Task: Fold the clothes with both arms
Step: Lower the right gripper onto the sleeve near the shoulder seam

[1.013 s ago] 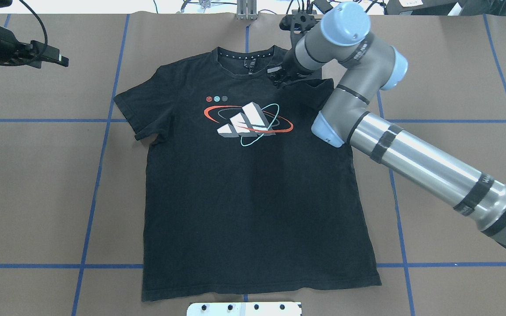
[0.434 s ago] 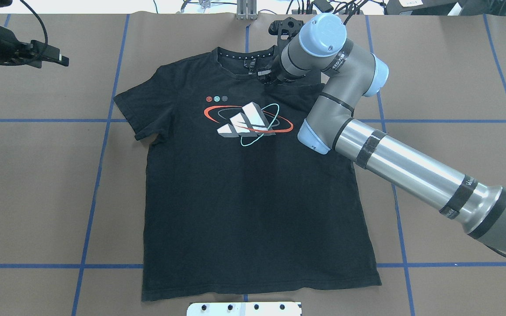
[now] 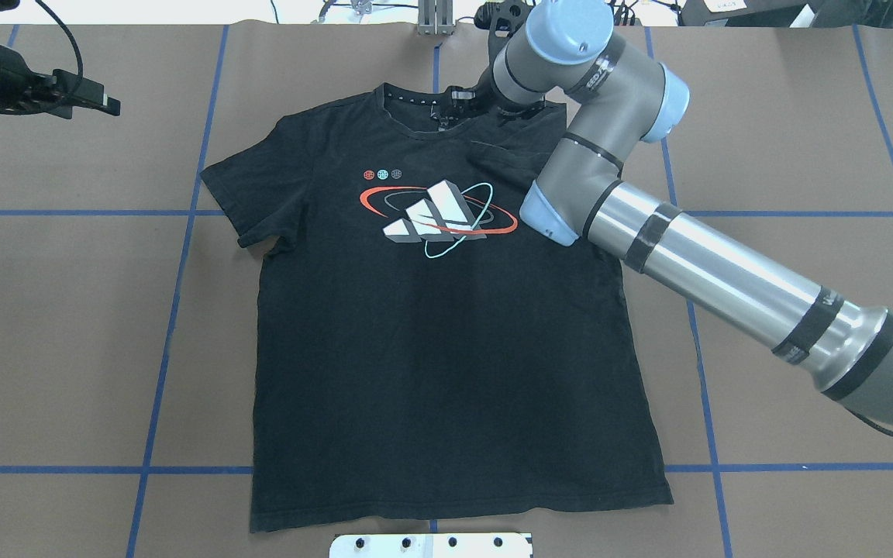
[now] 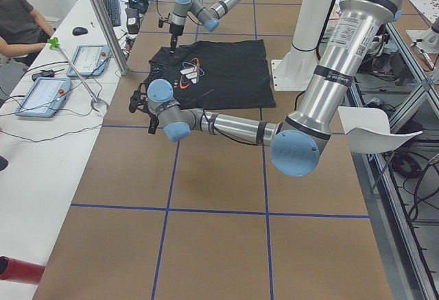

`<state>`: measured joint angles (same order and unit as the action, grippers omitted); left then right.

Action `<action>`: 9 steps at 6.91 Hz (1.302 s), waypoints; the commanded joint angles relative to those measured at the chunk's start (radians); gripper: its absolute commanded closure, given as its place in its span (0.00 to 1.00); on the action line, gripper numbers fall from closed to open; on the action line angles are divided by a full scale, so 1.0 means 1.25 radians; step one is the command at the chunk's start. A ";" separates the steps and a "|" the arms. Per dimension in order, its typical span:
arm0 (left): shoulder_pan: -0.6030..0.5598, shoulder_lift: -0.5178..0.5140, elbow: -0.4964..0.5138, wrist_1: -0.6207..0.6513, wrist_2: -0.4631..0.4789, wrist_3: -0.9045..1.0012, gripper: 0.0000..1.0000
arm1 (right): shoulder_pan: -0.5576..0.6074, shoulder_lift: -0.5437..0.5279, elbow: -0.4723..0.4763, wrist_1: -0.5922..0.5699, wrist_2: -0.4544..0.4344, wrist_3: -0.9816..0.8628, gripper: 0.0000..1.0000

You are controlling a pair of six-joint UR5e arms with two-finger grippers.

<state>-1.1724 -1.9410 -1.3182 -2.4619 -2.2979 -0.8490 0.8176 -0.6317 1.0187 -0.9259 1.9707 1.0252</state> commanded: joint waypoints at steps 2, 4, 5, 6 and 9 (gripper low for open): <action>-0.003 -0.004 -0.001 -0.004 0.001 -0.002 0.00 | 0.112 -0.043 -0.001 -0.008 0.176 -0.081 0.00; -0.008 -0.009 -0.001 -0.004 0.001 -0.003 0.00 | 0.110 -0.114 -0.004 0.098 0.181 -0.115 0.00; -0.008 -0.009 -0.001 -0.004 0.001 -0.003 0.00 | 0.104 -0.137 -0.005 0.127 0.181 -0.115 0.00; -0.008 -0.008 -0.001 -0.004 0.001 -0.002 0.00 | 0.090 -0.150 -0.007 0.131 0.180 -0.118 0.00; -0.008 -0.006 -0.001 -0.004 0.001 -0.001 0.00 | 0.068 -0.149 -0.032 0.128 0.180 -0.118 0.06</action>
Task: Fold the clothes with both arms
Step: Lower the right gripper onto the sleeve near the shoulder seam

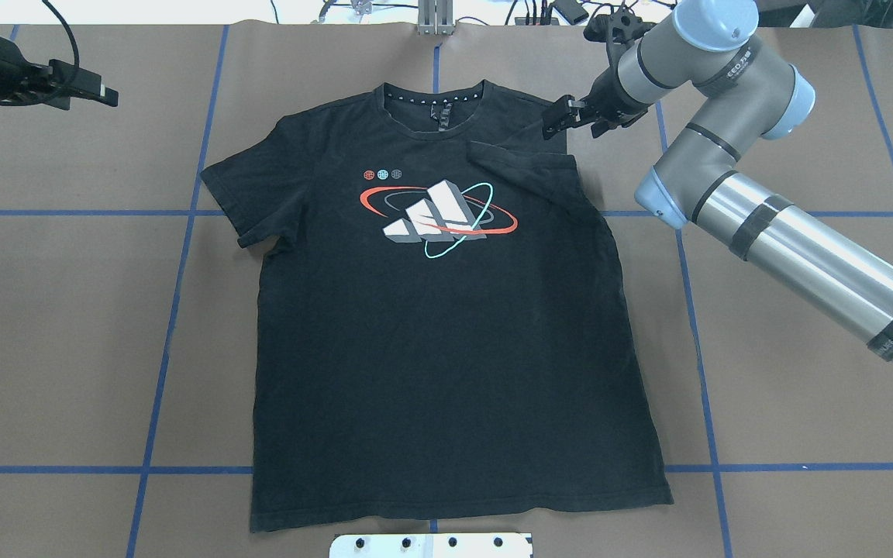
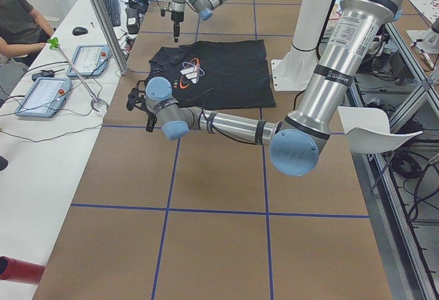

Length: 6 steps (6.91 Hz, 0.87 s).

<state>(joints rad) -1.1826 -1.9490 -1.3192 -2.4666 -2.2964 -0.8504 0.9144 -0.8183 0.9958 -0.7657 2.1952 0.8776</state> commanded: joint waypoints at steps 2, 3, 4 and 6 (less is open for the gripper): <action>0.000 0.002 0.000 0.000 0.000 0.002 0.00 | -0.012 0.003 -0.036 -0.001 0.000 0.001 0.13; 0.000 0.003 0.000 -0.001 0.000 0.002 0.00 | -0.017 0.005 -0.038 -0.001 -0.001 0.001 0.17; 0.000 0.003 0.000 -0.001 0.000 0.003 0.00 | -0.020 0.005 -0.039 -0.002 -0.001 0.002 0.20; 0.000 0.004 0.000 -0.001 -0.001 0.003 0.00 | -0.026 0.005 -0.042 -0.003 -0.001 0.002 0.41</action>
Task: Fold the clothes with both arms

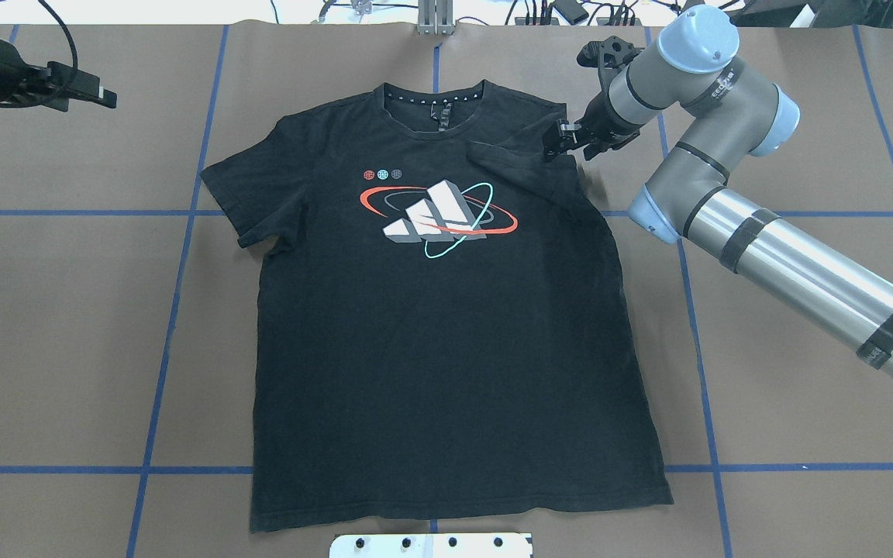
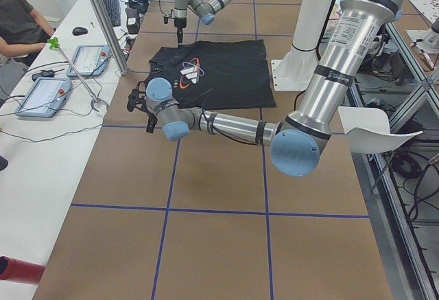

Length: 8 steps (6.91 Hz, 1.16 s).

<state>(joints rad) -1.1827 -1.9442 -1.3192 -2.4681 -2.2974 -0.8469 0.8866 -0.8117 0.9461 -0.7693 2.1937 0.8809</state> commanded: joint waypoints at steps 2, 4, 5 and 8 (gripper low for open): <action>-0.001 0.001 0.000 0.000 0.001 0.000 0.00 | -0.006 0.000 -0.007 -0.002 0.000 0.000 0.42; -0.001 0.002 0.000 0.000 0.000 0.000 0.00 | -0.005 -0.004 -0.006 -0.002 0.000 0.000 0.42; -0.001 0.002 0.000 0.000 0.000 0.000 0.00 | -0.005 -0.004 -0.007 -0.002 0.000 0.000 0.42; -0.004 0.002 0.000 0.000 0.000 0.001 0.00 | -0.005 -0.002 -0.007 -0.002 -0.001 0.000 0.81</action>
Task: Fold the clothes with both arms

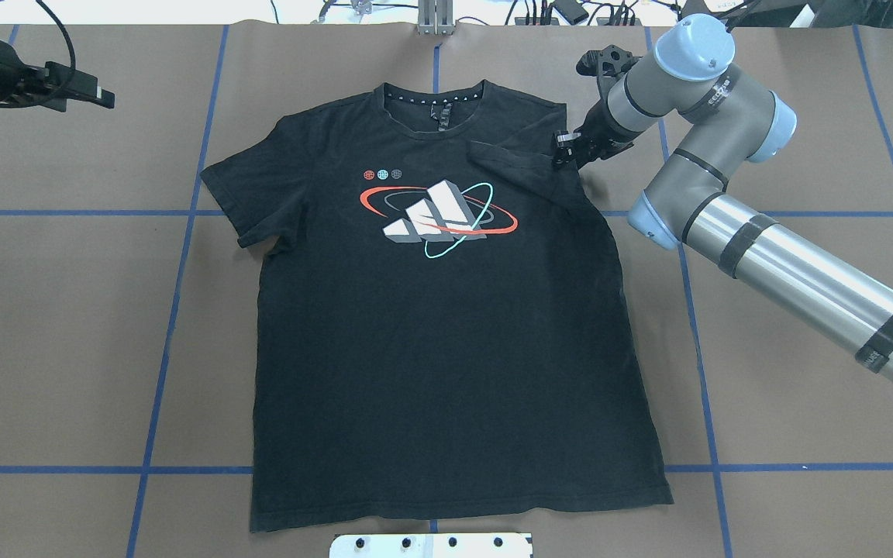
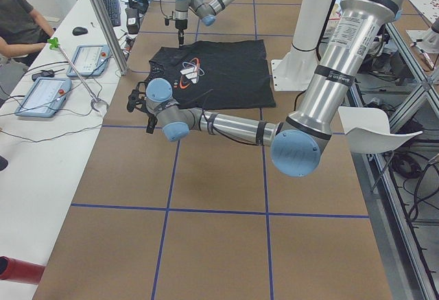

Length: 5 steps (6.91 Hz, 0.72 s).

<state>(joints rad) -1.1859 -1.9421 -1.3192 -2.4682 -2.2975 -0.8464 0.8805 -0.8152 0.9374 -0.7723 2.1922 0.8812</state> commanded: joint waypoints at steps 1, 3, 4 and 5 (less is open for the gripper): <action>-0.004 0.000 0.000 0.000 0.000 0.001 0.00 | 0.000 0.001 0.001 0.001 0.001 -0.001 1.00; -0.006 0.000 0.000 0.000 0.000 0.001 0.00 | 0.005 0.002 0.008 0.002 0.005 -0.001 1.00; -0.010 0.000 0.000 0.000 0.000 0.001 0.00 | 0.015 0.003 0.013 0.003 0.017 0.001 1.00; -0.011 0.000 0.000 0.000 0.000 0.001 0.00 | 0.029 0.007 0.027 0.005 0.047 -0.001 1.00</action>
<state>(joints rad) -1.1968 -1.9420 -1.3192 -2.4682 -2.2979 -0.8452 0.8989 -0.8110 0.9552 -0.7684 2.2170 0.8812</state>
